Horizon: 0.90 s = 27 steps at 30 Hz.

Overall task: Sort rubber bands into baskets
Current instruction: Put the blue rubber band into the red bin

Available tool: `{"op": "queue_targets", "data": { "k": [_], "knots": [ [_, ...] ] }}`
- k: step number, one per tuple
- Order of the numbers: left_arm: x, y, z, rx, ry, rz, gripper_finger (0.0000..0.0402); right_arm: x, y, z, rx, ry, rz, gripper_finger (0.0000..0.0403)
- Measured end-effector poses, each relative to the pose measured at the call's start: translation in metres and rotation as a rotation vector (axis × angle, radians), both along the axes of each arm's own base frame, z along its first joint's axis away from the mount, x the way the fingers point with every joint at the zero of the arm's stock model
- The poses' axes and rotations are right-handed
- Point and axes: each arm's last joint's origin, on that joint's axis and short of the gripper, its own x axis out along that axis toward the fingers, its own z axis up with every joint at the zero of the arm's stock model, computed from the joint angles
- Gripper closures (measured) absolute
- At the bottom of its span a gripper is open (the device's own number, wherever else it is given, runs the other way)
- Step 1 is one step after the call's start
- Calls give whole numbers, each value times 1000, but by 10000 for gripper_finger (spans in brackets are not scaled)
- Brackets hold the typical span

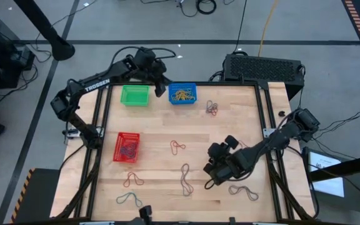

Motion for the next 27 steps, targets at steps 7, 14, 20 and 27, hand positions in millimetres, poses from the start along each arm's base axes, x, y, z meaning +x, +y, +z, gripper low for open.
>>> {"op": "queue_targets", "data": {
  "k": [7, 14, 20, 27],
  "knots": [
    [-13, 14, -1, -11, 14, 53, 402, 12, -3, 3, -49, -64, 55, 243],
    [-34, 23, -11, -93, 138, 133, 402, 19, -9, 7, -171, -133, 42, 243],
    [-40, 24, -15, -119, 175, 151, 402, 25, -17, 9, -196, -149, 26, 243],
    [-67, -3, -12, -237, 375, 172, 402, 30, -15, -5, -223, -94, 49, 243]
  ]
}}
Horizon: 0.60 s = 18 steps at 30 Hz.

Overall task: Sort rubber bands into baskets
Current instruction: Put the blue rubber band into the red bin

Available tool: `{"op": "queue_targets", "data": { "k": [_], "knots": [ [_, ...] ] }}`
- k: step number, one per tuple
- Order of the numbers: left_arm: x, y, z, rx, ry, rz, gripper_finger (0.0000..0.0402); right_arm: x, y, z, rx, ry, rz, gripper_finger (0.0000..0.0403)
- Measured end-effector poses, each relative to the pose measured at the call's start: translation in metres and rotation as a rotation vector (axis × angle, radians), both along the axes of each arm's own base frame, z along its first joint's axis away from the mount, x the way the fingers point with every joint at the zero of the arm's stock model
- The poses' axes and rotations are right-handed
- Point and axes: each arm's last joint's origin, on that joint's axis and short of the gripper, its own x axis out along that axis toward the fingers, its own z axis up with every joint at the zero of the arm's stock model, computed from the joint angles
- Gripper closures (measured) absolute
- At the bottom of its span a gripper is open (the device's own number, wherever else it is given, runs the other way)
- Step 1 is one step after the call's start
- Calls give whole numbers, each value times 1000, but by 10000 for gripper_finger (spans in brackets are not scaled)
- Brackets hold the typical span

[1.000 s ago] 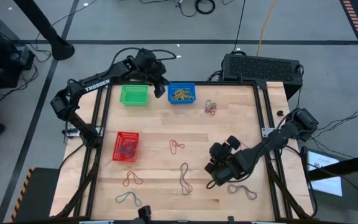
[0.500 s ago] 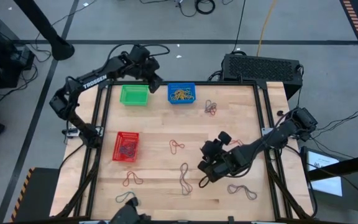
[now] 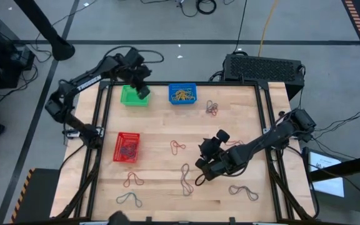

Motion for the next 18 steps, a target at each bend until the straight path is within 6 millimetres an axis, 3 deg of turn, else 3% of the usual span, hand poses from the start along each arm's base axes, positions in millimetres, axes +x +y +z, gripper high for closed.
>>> {"op": "queue_targets", "data": {
  "k": [9, 18],
  "knots": [
    [-39, -83, 12, -97, 22, 55, 402, 9, -3, -22, -38, 122, 37, 243],
    [-69, -156, -27, -250, 71, 72, 401, 21, -4, -20, -33, 81, 97, 243]
  ]
}}
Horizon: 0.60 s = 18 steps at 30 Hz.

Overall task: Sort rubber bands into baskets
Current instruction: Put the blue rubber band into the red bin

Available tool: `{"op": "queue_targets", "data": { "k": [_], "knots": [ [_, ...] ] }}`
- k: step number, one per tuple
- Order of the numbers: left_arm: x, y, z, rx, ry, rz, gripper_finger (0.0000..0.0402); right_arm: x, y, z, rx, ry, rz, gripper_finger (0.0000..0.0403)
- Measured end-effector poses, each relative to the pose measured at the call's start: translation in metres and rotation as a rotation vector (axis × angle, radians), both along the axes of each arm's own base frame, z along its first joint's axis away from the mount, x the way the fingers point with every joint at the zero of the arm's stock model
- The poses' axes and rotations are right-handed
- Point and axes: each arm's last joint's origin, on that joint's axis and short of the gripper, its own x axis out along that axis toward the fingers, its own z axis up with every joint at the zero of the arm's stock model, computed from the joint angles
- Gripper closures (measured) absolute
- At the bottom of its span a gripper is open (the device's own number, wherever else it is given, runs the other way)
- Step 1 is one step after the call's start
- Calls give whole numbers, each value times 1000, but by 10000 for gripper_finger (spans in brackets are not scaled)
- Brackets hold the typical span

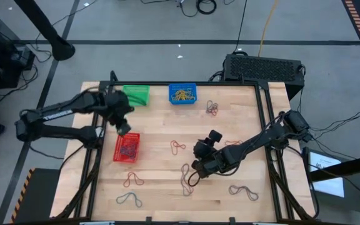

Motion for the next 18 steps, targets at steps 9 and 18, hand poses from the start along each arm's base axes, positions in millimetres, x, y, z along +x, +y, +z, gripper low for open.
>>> {"op": "queue_targets", "data": {
  "k": [9, 18],
  "knots": [
    [-3, -36, -39, -80, 52, -36, 402, 10, 0, 6, -40, -14, 79, 243],
    [6, -66, -46, -133, -11, -123, 401, 14, -2, 11, -42, -24, 77, 243]
  ]
}}
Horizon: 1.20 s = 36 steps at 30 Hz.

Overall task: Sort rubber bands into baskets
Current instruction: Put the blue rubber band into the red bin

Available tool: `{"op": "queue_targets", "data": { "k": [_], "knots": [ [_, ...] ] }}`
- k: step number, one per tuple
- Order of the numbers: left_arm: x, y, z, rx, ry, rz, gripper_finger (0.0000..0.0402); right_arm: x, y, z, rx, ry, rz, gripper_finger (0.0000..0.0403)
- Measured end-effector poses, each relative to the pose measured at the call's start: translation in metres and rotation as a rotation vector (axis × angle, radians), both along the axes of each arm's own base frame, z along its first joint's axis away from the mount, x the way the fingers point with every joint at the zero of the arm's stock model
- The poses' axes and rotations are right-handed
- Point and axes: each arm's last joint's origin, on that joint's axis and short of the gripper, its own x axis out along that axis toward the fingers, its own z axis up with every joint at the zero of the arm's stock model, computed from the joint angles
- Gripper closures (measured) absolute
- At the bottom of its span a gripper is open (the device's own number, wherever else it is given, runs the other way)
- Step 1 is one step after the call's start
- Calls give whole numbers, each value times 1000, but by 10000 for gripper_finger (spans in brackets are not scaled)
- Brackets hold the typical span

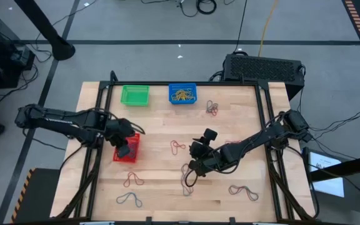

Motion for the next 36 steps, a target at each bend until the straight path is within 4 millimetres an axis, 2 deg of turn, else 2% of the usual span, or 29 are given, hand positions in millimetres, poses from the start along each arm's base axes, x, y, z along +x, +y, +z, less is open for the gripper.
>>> {"op": "queue_targets", "data": {
  "k": [4, 10, 27, 31, 36],
  "knots": [
    [-1, -6, 0, 30, 5, -11, 401, 0, 0, 0, 0, 0, 0, 243],
    [0, -3, -1, 131, -3, 28, 397, 0, 0, 0, 0, 0, 0, 243],
    [-1, -4, -1, 104, 5, 0, 318, 0, 2, -1, 43, 17, 27, 243],
    [9, -8, 5, 71, -134, -98, 316, 0, 2, -1, 80, 6, 23, 243],
    [32, -30, 16, 94, -414, -279, 315, 6, 7, 9, 192, 8, 68, 243]
  ]
}}
